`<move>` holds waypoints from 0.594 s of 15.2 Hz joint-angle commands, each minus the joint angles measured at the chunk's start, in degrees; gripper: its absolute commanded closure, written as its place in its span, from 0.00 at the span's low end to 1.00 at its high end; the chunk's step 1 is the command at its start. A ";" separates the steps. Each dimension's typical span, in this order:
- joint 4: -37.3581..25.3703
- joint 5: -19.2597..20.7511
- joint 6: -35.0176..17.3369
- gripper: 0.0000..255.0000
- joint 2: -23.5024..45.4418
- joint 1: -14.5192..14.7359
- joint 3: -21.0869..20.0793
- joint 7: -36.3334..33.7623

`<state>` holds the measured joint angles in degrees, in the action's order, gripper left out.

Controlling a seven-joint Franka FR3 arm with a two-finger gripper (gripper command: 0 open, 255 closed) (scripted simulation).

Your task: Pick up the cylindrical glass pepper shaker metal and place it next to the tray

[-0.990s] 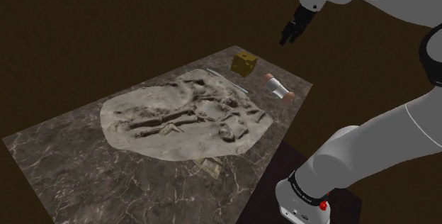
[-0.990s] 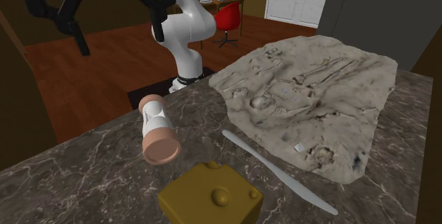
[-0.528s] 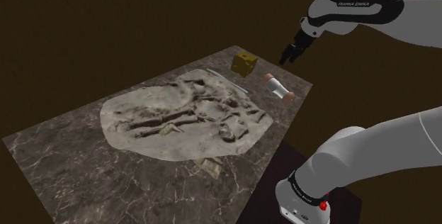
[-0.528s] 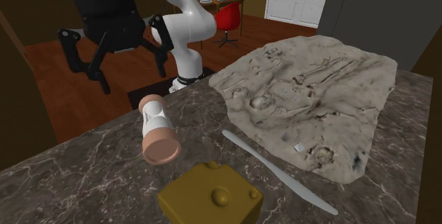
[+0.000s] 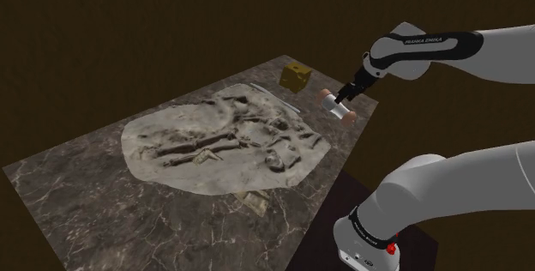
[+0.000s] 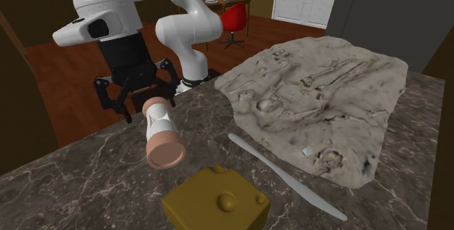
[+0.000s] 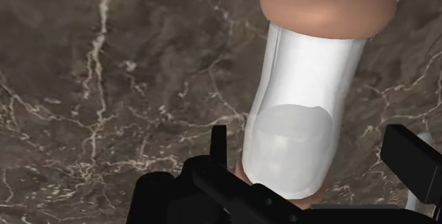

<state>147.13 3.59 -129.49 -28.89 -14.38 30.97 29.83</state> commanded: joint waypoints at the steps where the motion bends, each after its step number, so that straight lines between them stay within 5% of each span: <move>1: 2.06 -0.09 -2.15 0.00 -0.14 -0.24 0.68 0.51; 9: 4.21 -1.86 -8.28 0.00 3.97 1.65 2.30 1.89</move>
<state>151.22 1.86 -137.38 -25.18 -12.84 33.15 31.59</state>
